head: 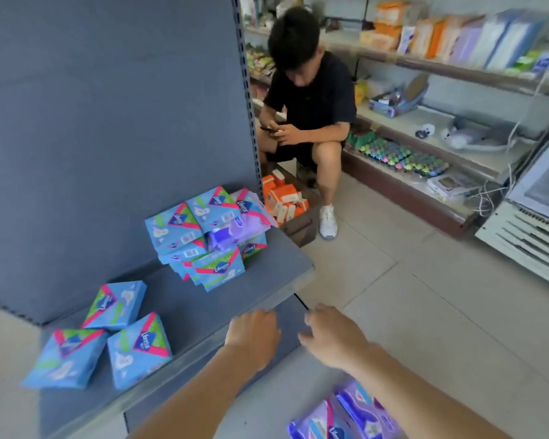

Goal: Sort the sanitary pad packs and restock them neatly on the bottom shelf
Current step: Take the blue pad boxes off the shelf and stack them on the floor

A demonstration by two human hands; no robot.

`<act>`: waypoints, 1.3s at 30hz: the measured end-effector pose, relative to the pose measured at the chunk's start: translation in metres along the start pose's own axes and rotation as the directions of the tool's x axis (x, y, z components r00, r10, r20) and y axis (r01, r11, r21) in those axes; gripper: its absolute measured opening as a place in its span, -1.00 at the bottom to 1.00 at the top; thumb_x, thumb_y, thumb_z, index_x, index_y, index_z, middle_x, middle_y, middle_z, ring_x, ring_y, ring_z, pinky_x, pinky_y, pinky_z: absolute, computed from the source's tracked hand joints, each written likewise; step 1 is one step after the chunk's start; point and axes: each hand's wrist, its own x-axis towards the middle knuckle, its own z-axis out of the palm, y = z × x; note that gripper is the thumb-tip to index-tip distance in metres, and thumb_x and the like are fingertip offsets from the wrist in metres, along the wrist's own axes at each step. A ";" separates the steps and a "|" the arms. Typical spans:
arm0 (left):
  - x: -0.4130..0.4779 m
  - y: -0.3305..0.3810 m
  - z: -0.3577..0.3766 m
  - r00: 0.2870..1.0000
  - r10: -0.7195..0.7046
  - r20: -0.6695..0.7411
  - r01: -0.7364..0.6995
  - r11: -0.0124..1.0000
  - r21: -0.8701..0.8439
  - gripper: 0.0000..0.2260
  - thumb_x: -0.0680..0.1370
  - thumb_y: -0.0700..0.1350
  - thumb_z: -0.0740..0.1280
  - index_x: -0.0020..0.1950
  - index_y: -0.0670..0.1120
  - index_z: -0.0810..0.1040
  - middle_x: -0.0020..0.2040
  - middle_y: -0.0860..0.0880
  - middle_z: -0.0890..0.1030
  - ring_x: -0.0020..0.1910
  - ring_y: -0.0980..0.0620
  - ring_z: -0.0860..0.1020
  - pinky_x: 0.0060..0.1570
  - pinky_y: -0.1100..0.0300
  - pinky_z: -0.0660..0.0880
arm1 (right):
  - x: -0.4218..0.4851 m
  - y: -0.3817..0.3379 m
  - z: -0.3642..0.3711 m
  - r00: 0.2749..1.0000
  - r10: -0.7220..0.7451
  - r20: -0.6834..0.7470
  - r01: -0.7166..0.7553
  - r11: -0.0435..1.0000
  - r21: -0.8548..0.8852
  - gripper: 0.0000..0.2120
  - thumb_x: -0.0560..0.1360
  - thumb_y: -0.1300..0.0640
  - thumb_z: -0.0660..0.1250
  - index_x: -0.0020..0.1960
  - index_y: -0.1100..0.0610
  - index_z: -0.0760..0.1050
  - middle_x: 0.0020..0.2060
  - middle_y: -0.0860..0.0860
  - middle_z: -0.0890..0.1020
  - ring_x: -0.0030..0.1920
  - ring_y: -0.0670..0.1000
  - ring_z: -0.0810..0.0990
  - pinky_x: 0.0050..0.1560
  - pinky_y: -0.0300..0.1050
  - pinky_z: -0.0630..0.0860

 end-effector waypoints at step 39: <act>0.142 -0.183 -0.023 0.985 -0.128 -0.116 0.097 0.965 -0.242 -0.69 0.61 0.08 0.13 0.11 -0.08 0.54 0.09 -0.13 0.59 0.06 -0.21 0.55 0.05 0.01 0.50 | 0.250 -0.115 -0.018 0.856 0.494 0.152 -0.109 -0.116 0.987 -0.74 0.47 0.26 0.42 -0.21 0.13 0.32 -0.01 0.15 0.57 -0.09 0.07 0.56 0.02 -0.09 0.57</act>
